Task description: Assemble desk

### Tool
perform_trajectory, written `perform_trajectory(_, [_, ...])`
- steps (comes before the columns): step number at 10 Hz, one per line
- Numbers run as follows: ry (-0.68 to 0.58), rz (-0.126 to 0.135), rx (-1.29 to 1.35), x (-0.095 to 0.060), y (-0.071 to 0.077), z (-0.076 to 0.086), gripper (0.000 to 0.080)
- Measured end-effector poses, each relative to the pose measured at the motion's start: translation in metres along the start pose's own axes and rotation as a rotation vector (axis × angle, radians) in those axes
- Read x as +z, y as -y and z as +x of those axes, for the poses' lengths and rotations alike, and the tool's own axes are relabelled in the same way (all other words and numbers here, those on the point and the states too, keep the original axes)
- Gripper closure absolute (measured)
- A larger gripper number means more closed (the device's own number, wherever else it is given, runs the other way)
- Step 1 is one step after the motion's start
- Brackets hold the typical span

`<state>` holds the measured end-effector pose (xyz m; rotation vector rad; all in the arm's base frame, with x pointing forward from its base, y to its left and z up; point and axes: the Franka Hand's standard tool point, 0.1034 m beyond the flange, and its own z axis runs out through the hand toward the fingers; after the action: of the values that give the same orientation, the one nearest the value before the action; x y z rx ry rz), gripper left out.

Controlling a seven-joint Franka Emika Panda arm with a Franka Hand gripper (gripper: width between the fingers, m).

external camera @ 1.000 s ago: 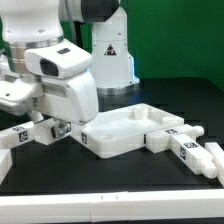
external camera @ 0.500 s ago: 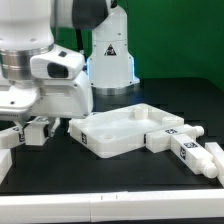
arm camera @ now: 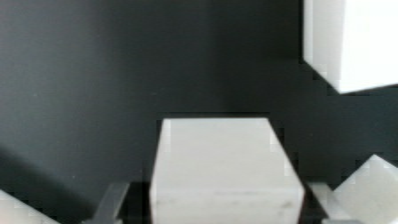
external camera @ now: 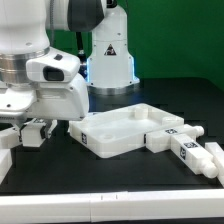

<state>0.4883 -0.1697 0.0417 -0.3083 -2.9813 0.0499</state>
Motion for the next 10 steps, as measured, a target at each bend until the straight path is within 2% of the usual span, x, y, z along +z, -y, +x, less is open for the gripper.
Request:
perform_trajectory(1, [-0.014, 0.002, 0.021, 0.001, -0.001, 0.0, 0.0515])
perform_trajectory(2, [-0.023, -0.009, 0.025, 0.011, -0.017, -0.005, 0.0514])
perform_trajectory(4, [-0.031, -0.01, 0.075, 0.018, -0.01, -0.005, 0.0514])
perform_trajectory(5, [-0.037, -0.012, 0.074, 0.021, -0.014, -0.004, 0.0514])
perform_trajectory(10, [-0.039, -0.013, 0.077, 0.022, -0.012, -0.003, 0.0514])
